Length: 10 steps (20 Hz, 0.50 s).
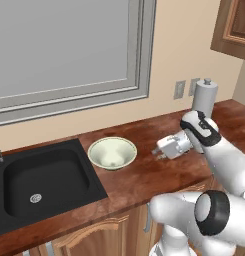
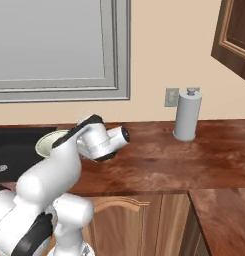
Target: Pick the cup and bowl from the counter and place them on the counter next to the sink.
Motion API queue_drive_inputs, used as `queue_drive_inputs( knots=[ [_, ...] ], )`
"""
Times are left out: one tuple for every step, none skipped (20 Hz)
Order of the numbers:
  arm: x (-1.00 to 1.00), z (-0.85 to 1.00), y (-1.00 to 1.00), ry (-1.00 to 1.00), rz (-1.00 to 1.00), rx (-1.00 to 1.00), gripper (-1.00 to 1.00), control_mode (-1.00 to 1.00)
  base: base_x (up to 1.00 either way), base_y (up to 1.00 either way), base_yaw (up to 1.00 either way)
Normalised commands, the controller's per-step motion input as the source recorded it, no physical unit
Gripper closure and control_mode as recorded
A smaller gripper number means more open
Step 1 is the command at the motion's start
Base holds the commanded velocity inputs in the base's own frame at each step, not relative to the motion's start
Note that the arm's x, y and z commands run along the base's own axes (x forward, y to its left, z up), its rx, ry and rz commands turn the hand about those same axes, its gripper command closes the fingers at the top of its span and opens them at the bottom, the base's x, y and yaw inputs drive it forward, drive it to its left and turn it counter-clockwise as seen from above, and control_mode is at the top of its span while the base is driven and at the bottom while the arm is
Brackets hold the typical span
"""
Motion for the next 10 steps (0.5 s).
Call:
queue_drive_inputs(
  knots=[
    [-1.0, 0.26, -0.24, -0.01, -0.1, -0.01, -1.0, -1.0, 0.0, 0.0, 0.0],
    [-0.93, 0.29, -0.12, 0.0, -0.11, -0.03, -1.0, -1.0, 0.0, 0.0, 0.0],
    [-0.94, 0.37, -0.06, 0.0, -0.11, -0.03, -1.0, -1.0, 0.0, 0.0, 0.0],
    [-0.93, 0.39, 0.0, 0.0, -0.12, -0.03, -1.0, -1.0, 0.0, 0.0, 0.0],
    [-0.9, 0.44, 0.0, 0.0, -0.13, -0.03, -1.0, -1.0, 0.0, 0.0, 0.0],
    [-0.93, 0.46, 0.0, 0.0, -0.15, -0.05, -1.0, -1.0, 0.0, 0.0, 0.0],
    [-0.92, 0.47, 0.0, 0.0, -0.16, -0.05, -1.0, -1.0, 0.0, 0.0, 0.0],
    [-0.88, 0.46, 0.0, 0.0, -0.16, -0.06, -1.0, -1.0, 0.0, 0.0, 0.0],
    [-0.81, 0.44, 0.0, 0.0, -0.16, -0.06, -1.0, -1.0, 0.0, 0.0, 0.0],
    [-0.76, 0.39, 0.0, 0.0, -0.17, -0.07, -1.0, -1.0, 0.0, 0.0, 0.0]
  ],
)
